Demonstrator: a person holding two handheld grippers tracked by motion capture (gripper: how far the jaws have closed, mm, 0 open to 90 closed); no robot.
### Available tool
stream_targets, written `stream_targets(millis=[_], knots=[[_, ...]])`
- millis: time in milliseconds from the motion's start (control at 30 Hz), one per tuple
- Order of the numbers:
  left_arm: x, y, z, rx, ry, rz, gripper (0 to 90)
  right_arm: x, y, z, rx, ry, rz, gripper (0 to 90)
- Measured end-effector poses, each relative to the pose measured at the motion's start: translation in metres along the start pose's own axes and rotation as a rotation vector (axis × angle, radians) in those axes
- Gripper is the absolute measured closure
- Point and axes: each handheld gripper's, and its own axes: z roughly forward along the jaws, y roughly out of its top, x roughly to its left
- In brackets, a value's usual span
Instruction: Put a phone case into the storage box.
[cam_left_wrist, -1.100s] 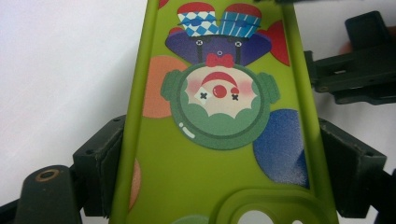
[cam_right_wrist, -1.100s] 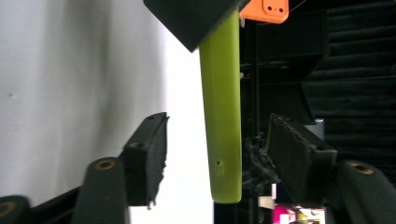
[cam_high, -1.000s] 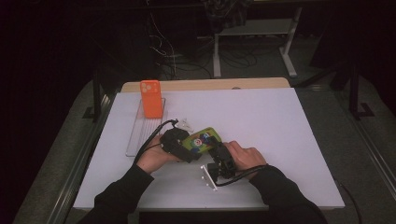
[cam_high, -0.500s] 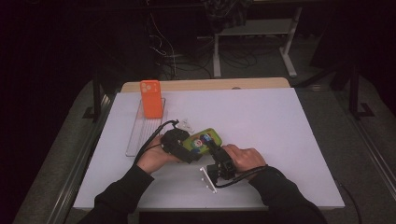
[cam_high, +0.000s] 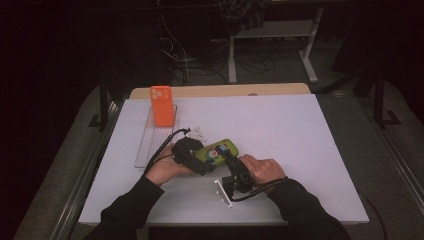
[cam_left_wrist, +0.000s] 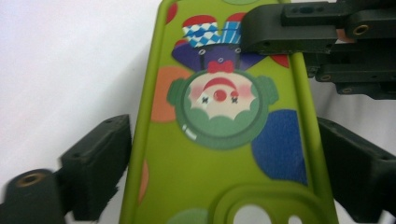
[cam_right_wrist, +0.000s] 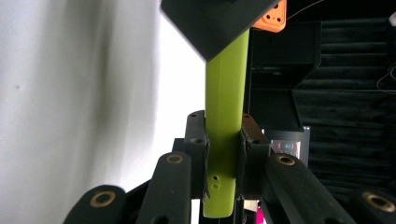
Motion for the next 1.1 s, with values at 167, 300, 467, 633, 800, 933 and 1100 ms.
stream_targets(millis=[167, 300, 467, 633, 800, 933, 1100], knots=[[0.001, 0.0, -0.006, -0.026, -0.027, -0.008, 4.2, -0.004, -0.008, 0.0, 0.02, -0.008, 0.03, 75.6], [0.002, 0.0, -0.011, -0.032, -0.035, 0.007, 0.0, -0.006, -0.016, 0.0, 0.048, 0.003, 0.053, 75.6], [0.004, -0.001, -0.014, -0.023, -0.039, 0.016, 0.0, -0.011, -0.028, 0.0, 0.084, 0.026, 0.086, 75.6], [0.007, -0.003, -0.016, -0.007, -0.025, 0.019, 0.0, -0.018, -0.036, -0.003, 0.108, 0.029, 0.168, 75.6], [0.006, -0.003, -0.015, -0.022, -0.022, -0.002, 0.0, -0.025, -0.042, -0.003, 0.108, 0.082, 0.281, 75.5], [0.006, -0.003, -0.016, -0.023, -0.013, -0.004, 0.0, -0.029, -0.044, -0.003, 0.11, 0.116, 0.419, 75.6], [0.007, -0.003, -0.015, -0.022, -0.004, 0.003, 0.0, -0.036, -0.049, -0.002, 0.115, 0.166, 0.528, 75.5]])
